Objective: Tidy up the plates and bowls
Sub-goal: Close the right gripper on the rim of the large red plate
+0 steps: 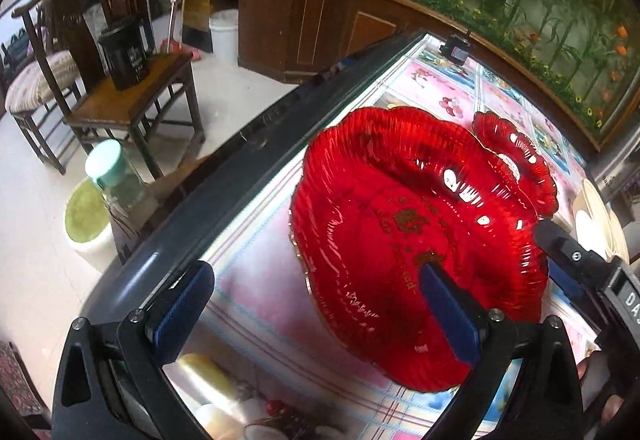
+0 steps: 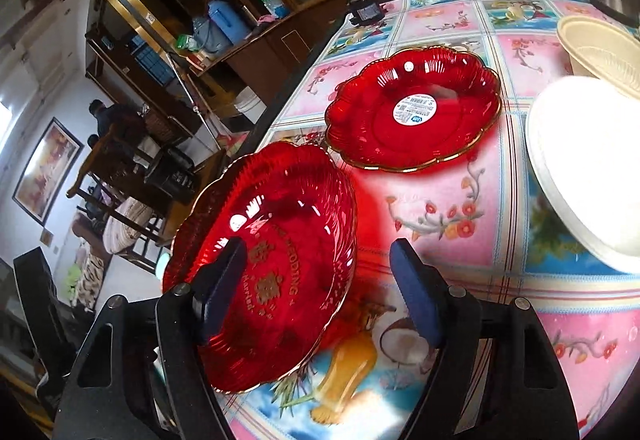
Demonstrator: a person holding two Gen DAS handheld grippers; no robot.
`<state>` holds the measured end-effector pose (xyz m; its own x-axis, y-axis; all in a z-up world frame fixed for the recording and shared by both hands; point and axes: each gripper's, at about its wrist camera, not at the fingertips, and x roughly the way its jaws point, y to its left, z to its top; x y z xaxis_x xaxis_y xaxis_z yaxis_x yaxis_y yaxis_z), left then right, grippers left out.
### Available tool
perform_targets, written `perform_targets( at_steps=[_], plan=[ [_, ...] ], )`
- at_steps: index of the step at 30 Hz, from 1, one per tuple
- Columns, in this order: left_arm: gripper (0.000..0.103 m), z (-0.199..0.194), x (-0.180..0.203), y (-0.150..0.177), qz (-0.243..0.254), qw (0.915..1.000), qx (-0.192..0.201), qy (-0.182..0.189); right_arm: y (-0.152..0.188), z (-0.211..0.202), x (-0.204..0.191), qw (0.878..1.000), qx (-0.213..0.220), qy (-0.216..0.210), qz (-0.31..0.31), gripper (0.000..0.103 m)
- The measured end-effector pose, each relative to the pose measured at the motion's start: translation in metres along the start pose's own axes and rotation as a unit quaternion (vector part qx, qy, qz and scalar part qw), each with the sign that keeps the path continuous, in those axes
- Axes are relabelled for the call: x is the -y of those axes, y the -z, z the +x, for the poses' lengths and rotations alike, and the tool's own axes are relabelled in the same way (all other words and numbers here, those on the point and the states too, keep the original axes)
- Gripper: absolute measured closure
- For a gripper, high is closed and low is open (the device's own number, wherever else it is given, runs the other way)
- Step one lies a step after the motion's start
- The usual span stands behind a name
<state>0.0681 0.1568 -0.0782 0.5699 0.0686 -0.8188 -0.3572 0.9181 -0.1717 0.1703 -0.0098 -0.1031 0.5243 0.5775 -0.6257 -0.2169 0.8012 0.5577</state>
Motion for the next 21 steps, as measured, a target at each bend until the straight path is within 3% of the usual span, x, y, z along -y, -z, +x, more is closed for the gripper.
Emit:
perform_targets(
  at_steps=[2, 7, 10, 14, 16, 21],
  plan=[
    [0.004, 0.003, 0.0, 0.0, -0.005, 1.0, -0.004, -0.001, -0.002, 0.005, 0.001, 1.0, -0.008, -0.005, 0.005, 0.041],
    [0.018, 0.012, 0.001, -0.003, -0.015, 0.9998, -0.016, -0.004, -0.002, 0.014, 0.005, 1.0, -0.021, -0.007, 0.014, 0.042],
    [0.028, 0.019, 0.002, -0.004, -0.017, 0.9994, -0.029, -0.002, -0.002, 0.021, 0.006, 0.999, -0.031, -0.005, 0.012, 0.056],
    [0.039, 0.023, 0.005, -0.003, -0.016, 0.9994, -0.032, 0.003, 0.001, 0.033, 0.01, 0.999, -0.052, 0.003, 0.013, 0.066],
    [0.047, 0.022, 0.005, -0.003, -0.017, 0.9993, -0.032, 0.012, 0.002, 0.036, 0.013, 0.998, -0.06, -0.001, 0.018, 0.067],
    [0.071, 0.022, 0.008, -0.002, -0.006, 0.9994, -0.031, 0.014, 0.004, 0.04, 0.016, 0.998, -0.066, 0.005, 0.022, 0.088]
  ],
)
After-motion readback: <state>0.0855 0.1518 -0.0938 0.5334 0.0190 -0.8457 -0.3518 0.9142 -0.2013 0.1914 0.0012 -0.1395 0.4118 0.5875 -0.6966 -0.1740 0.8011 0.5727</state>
